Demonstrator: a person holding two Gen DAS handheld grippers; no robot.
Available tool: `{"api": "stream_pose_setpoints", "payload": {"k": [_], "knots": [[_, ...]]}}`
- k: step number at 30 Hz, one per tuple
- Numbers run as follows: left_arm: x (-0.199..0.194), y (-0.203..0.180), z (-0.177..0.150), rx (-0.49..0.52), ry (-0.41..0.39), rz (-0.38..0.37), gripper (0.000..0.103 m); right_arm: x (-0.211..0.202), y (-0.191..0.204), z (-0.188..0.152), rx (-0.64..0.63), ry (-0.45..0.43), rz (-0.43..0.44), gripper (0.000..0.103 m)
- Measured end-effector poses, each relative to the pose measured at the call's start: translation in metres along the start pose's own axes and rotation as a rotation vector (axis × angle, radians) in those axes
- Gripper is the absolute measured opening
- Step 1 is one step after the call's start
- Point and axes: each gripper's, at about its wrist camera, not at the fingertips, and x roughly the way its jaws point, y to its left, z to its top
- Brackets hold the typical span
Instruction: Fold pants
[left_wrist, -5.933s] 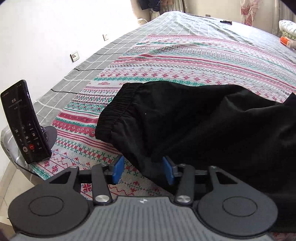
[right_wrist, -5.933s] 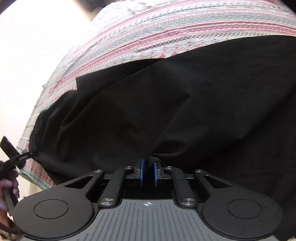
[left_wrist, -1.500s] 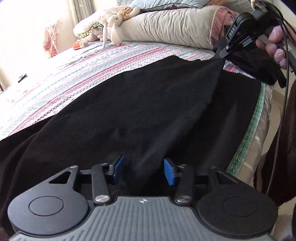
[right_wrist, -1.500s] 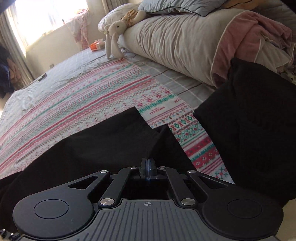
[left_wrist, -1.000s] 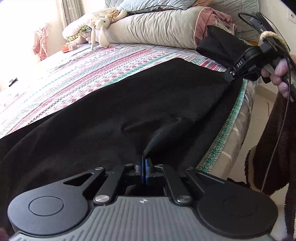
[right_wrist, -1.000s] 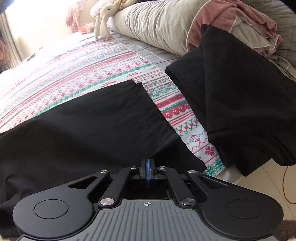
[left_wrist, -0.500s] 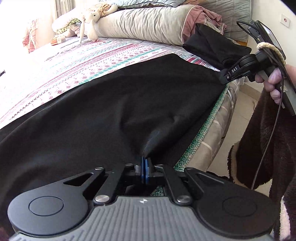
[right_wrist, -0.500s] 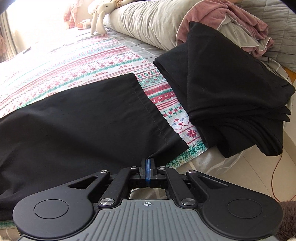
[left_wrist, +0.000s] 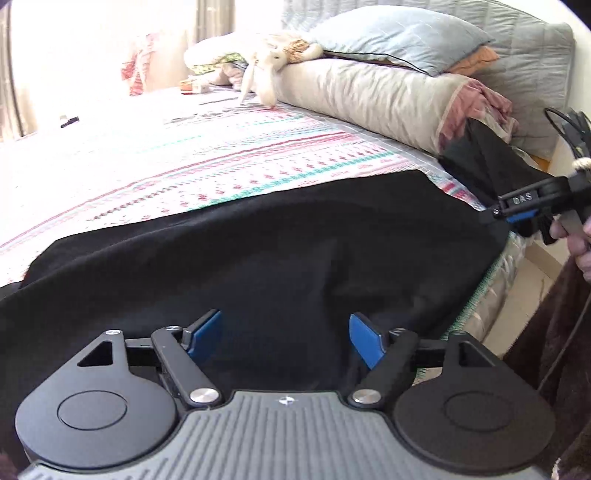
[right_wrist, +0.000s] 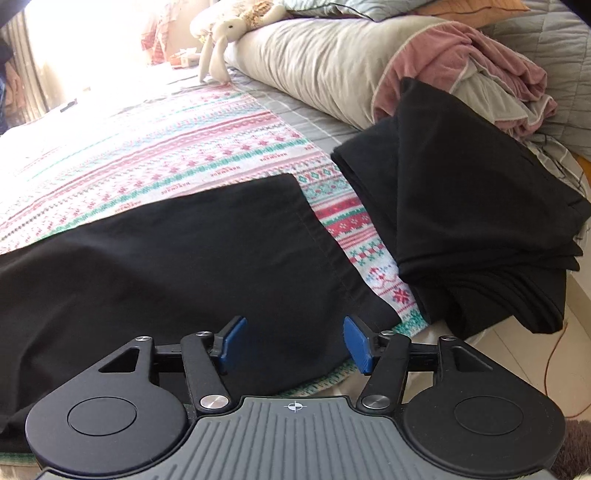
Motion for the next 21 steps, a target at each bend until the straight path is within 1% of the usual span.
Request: {"api": "stream_pose_setpoints", "payload": {"k": [1, 3, 6, 7, 10, 15, 17, 21], "knots": [[-0.001, 0.005, 0.001, -0.013, 0.004, 0.033, 0.091, -0.001, 0.006, 0.003, -0.014, -0.002, 0.017, 0.069], [-0.003, 0.022, 0.002, -0.06, 0.013, 0.115, 0.092, -0.001, 0.022, 0.007, -0.053, 0.003, 0.054, 0.074], [-0.008, 0.051, 0.0, -0.163, 0.029, 0.223, 0.097, 0.003, 0.054, 0.011, -0.113, 0.018, 0.119, 0.075], [-0.009, 0.059, -0.002, -0.193, 0.035, 0.253, 0.098, 0.004, 0.064, 0.012, -0.125, 0.023, 0.146, 0.078], [-0.018, 0.093, -0.01, -0.293, 0.048, 0.352, 0.098, 0.01, 0.097, 0.01, -0.158, 0.04, 0.21, 0.08], [-0.042, 0.138, -0.028, -0.404, 0.034, 0.497, 0.098, 0.019, 0.151, 0.0, -0.226, 0.087, 0.275, 0.08], [-0.051, 0.153, -0.037, -0.442, 0.023, 0.534, 0.099, 0.022, 0.171, -0.003, -0.258, 0.099, 0.298, 0.08], [-0.063, 0.176, -0.053, -0.517, -0.002, 0.584, 0.099, 0.023, 0.211, -0.002, -0.331, 0.101, 0.336, 0.08]]}}
